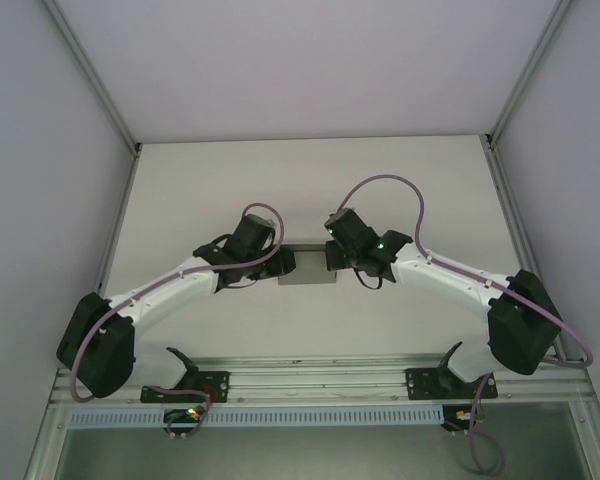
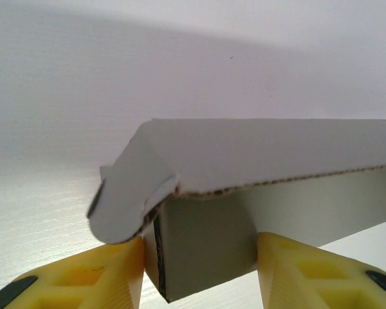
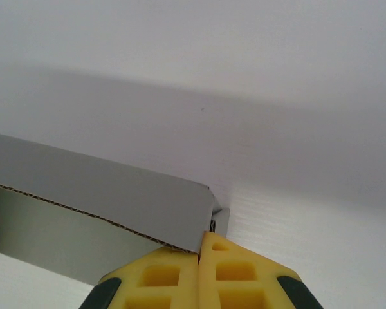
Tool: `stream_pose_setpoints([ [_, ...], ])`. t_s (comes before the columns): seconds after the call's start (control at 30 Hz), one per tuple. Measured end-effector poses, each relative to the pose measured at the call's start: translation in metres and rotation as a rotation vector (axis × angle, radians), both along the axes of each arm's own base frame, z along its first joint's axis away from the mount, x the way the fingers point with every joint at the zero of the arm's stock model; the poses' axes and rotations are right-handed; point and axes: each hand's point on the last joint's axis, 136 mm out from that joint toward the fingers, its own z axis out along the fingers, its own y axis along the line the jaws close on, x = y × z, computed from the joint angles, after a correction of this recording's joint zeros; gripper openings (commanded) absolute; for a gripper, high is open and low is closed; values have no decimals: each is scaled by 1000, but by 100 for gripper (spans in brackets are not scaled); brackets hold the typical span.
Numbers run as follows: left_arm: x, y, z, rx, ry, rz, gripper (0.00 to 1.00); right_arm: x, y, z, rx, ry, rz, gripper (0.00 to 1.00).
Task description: Assemble paper box
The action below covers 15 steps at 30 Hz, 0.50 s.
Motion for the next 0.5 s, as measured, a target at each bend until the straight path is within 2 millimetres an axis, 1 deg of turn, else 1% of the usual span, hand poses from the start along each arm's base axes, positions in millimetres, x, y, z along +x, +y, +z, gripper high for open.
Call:
stream_pose_setpoints([
  [0.2, 4, -2, 0, -3, -3, 10, 46, -10, -3, -5, -15, 3, 11, 0],
  [0.33, 5, -2, 0, -4, -5, 10, 47, -13, -3, -11, -11, 6, 9, 0],
  [0.4, 5, -2, 1, -2, -6, 11, 49, -13, -3, -11, -6, 4, 6, 0],
  [0.5, 3, -2, 1, 18, -6, 0, 57, -12, -3, -10, -6, 1, 3, 0],
])
